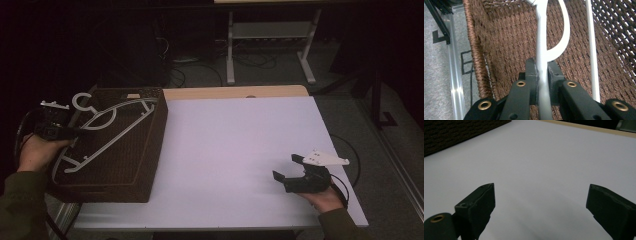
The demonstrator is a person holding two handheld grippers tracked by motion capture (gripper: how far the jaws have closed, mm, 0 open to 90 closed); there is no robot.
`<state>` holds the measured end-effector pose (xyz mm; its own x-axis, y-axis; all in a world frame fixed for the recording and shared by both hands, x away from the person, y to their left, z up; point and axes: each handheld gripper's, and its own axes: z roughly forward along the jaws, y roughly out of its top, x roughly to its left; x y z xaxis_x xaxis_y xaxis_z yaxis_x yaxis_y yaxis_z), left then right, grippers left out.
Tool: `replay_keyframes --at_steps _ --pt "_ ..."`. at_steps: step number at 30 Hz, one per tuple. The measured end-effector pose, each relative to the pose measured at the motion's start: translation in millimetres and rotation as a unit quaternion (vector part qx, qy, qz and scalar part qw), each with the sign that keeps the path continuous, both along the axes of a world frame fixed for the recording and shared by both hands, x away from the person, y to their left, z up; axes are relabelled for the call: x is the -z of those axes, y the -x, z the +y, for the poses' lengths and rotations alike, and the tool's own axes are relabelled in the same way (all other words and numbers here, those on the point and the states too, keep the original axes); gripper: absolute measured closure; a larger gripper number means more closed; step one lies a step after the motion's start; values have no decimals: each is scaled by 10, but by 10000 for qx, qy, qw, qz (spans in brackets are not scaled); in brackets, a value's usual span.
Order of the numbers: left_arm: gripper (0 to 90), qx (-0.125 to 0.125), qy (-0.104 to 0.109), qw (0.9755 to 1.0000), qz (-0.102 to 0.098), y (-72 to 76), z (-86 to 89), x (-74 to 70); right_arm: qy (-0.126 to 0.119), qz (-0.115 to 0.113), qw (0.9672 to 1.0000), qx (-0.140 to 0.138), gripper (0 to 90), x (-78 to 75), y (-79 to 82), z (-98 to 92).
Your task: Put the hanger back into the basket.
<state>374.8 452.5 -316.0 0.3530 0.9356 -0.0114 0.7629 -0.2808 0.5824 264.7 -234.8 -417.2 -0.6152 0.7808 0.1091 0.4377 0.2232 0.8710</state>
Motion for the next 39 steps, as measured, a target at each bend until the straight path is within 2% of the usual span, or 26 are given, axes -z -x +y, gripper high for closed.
replay_keyframes --at_steps 5,7,10,17,22,25,27,31,39 --pt "818 18 4 10000 35 -39 -13 47 3 9 10000 10 82 0 2 -6" --pt "808 -13 43 10000 -11 -41 -9 58 2 11 10000 18 82 -1 5 -6" --pt "640 -162 185 9996 -161 -28 21 30 9 10 10000 24 82 0 8 -12" --pt "488 -146 467 9982 -349 -5 29 -28 5 4 10000 40 82 2 5 -22" --pt "379 -9 758 9959 -486 5 -36 -63 -28 16 10000 63 81 10 -3 -39" --pt "325 43 822 9949 -576 17 -86 -87 -6 8 10000 41 82 6 -19 -45" --pt "290 80 977 9928 -689 46 -128 -113 -18 -19 10000 49 82 -12 -19 -46" --pt "246 218 1140 9896 -855 105 -238 -153 -105 -74 9999 28 81 -63 -26 -46" --pt "155 554 1320 9829 -1161 259 -486 -224 -102 -167 9998 -15 81 -167 -40 -6"
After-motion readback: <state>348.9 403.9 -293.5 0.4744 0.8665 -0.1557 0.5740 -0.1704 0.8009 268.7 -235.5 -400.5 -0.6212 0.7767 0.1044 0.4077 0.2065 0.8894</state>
